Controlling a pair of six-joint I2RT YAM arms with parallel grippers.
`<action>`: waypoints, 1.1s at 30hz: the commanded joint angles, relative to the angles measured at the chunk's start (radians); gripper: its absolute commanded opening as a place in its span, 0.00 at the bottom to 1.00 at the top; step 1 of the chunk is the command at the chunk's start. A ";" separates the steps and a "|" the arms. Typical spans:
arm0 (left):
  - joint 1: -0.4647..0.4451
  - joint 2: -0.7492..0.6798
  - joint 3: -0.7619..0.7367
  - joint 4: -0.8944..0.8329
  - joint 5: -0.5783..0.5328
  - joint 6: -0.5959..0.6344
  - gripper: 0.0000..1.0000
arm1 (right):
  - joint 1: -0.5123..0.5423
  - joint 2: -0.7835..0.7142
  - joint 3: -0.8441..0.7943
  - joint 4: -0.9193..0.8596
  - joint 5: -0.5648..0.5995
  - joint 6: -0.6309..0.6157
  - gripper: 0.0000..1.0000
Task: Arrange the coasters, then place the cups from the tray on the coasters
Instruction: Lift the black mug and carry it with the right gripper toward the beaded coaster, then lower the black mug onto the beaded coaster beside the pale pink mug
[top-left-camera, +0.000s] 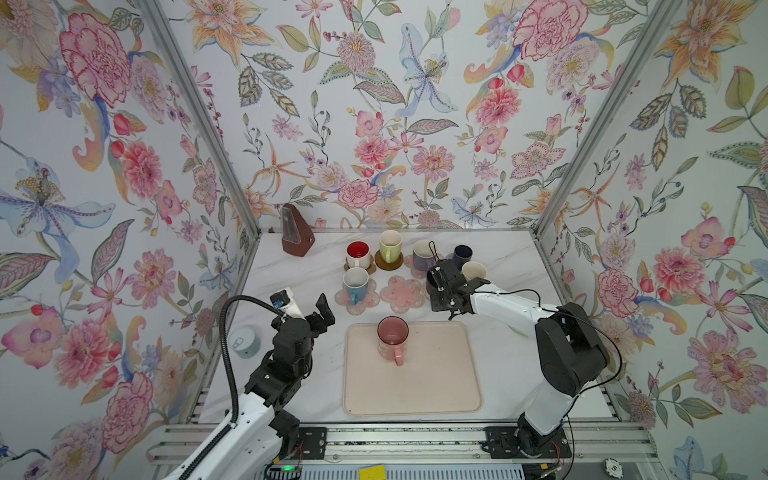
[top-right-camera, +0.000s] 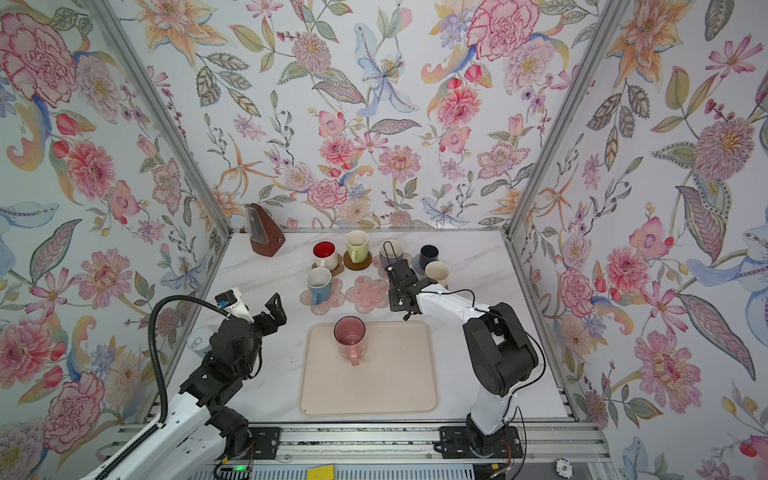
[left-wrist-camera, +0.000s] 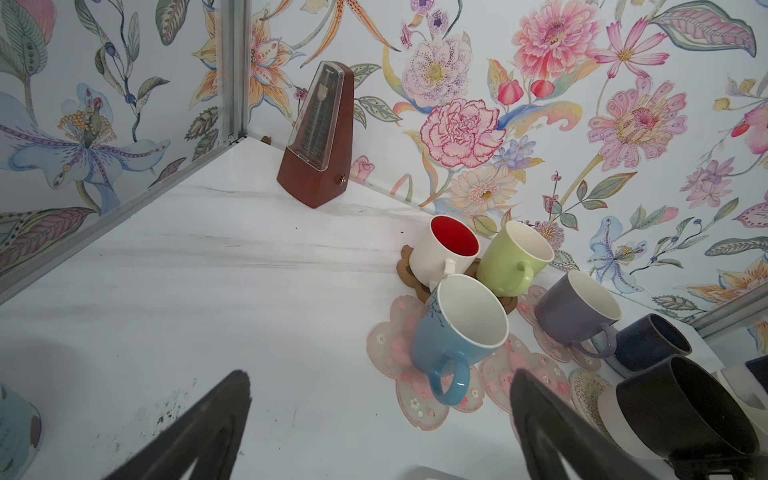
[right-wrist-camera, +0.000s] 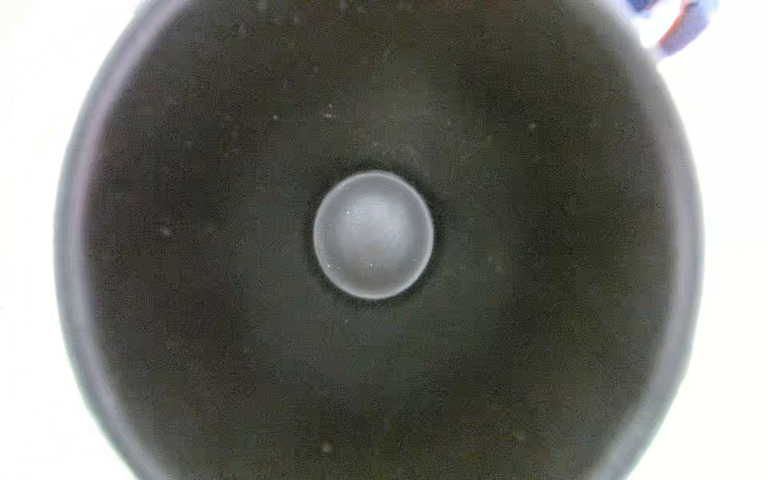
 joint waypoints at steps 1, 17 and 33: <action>0.000 -0.014 -0.012 -0.014 -0.036 -0.002 0.99 | -0.010 -0.005 0.047 0.066 0.009 -0.018 0.00; -0.001 -0.006 -0.016 -0.008 -0.035 -0.002 0.99 | -0.051 0.013 0.055 0.083 0.001 -0.026 0.00; 0.003 -0.008 -0.024 -0.008 -0.038 -0.004 0.99 | -0.056 0.033 0.067 0.091 -0.027 -0.024 0.00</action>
